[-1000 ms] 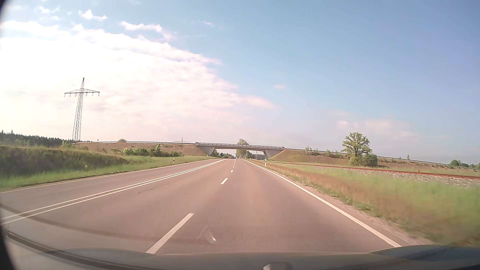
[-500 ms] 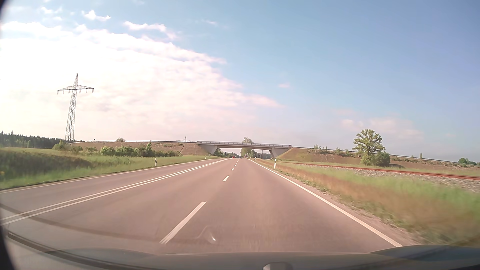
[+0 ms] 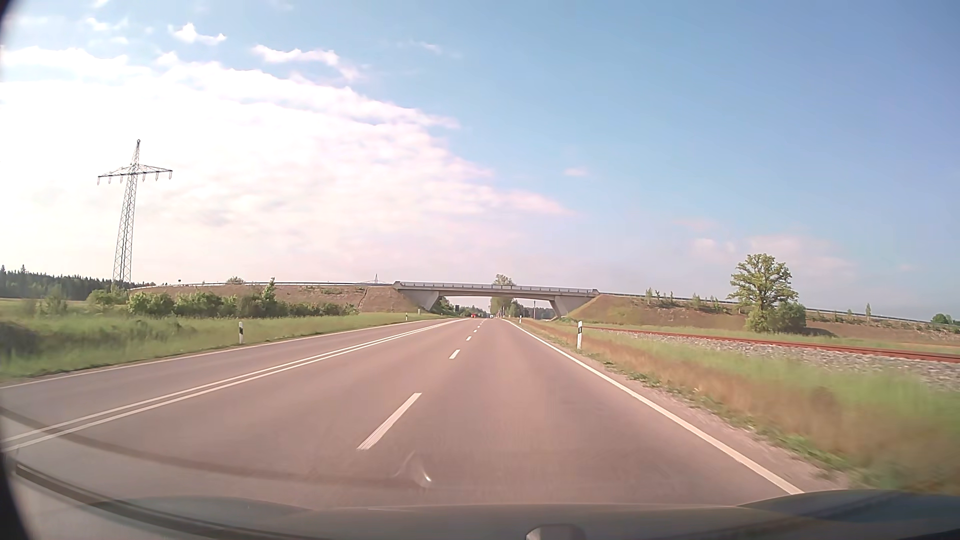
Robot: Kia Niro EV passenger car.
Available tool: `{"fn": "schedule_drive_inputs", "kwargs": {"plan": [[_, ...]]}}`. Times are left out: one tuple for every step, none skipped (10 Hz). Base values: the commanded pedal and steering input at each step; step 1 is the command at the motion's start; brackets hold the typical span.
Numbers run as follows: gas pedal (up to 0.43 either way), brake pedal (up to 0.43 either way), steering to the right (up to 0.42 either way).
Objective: Follow the waypoints while adhering to traffic rules and regulations
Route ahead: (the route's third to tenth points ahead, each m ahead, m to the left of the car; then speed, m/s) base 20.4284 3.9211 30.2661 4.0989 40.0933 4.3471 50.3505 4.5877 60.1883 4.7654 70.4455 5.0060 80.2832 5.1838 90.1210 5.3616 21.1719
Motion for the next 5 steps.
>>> {"fn": "schedule_drive_inputs", "kwargs": {"plan": [[0.260, 0.000, -0.006], [0.260, 0.000, -0.006], [0.260, 0.000, -0.006], [0.260, 0.000, -0.006], [0.260, 0.000, -0.005]]}}
